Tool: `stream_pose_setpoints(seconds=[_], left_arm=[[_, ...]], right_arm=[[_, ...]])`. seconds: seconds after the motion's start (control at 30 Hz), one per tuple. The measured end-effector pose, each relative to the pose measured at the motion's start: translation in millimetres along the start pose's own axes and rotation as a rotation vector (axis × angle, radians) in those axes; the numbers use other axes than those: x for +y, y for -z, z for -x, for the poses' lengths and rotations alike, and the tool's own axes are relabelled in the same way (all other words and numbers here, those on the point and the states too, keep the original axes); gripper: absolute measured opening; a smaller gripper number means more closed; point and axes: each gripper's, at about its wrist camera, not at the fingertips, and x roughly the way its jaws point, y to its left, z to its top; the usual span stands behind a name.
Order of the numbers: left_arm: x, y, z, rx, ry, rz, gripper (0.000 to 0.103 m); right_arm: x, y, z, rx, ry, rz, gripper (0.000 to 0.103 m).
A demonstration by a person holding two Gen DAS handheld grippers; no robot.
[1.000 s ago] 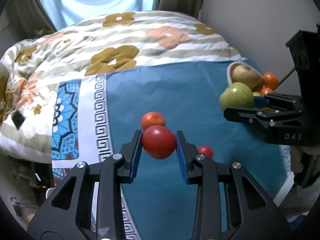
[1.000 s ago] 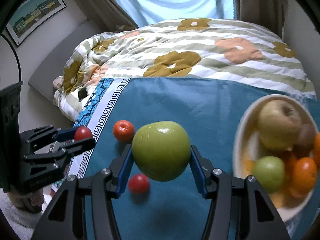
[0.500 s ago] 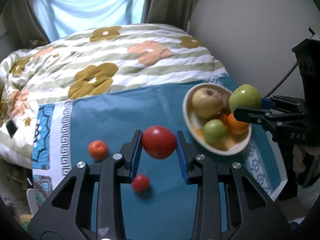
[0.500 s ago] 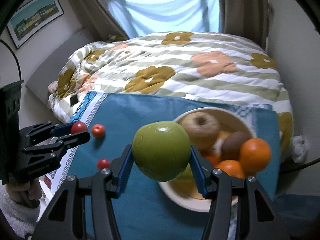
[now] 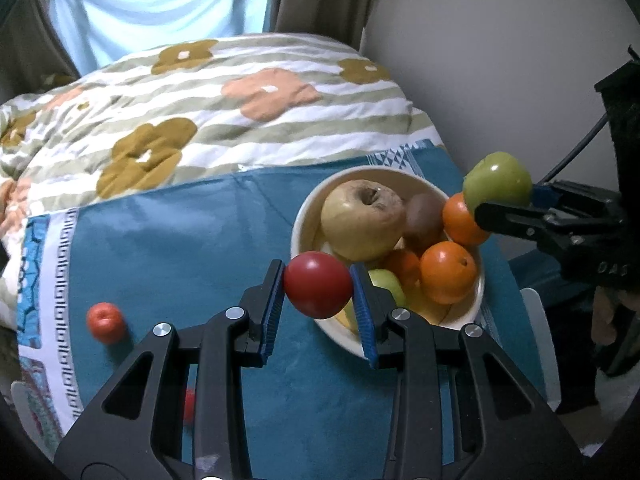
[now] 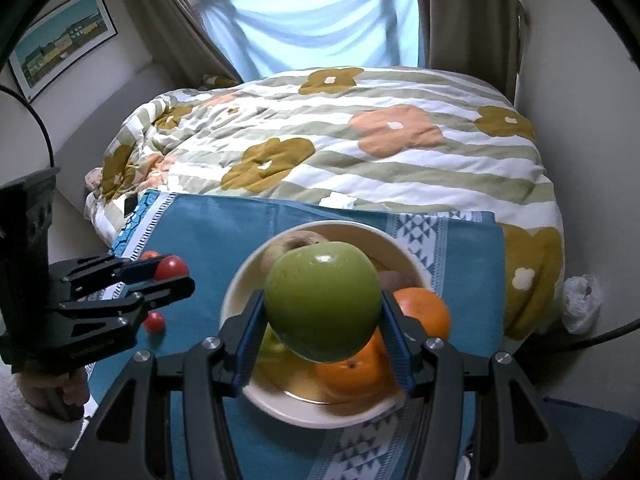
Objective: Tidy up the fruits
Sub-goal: 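Carry the tomato with the left tool and green apple with the right tool to the bowl, then open the left tool to drop the tomato while the right tool releases the green apple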
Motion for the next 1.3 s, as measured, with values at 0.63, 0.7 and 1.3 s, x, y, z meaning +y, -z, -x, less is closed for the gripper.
stream_pose_setpoints(seconds=[0.63,0.7,1.3], left_arm=[[-2.9,-3.8,-22.7,-0.004,-0.028,-0.002,0.103],[-0.6,-3.6,-19.9,-0.002,-0.048,0.006,0.103],[26.6,26.9,-1.9,-0.012,-0.158,0.163,0.103]], right_arm=[[-30.9,-12.8,-18.1,0.002,-0.042,-0.003,0.051],[-31.9,-15.9,-19.5,0.005,-0.045,0.005,0.051],[-40.1,-42.6,-79.9,0.053,-0.128,0.159,0.051]])
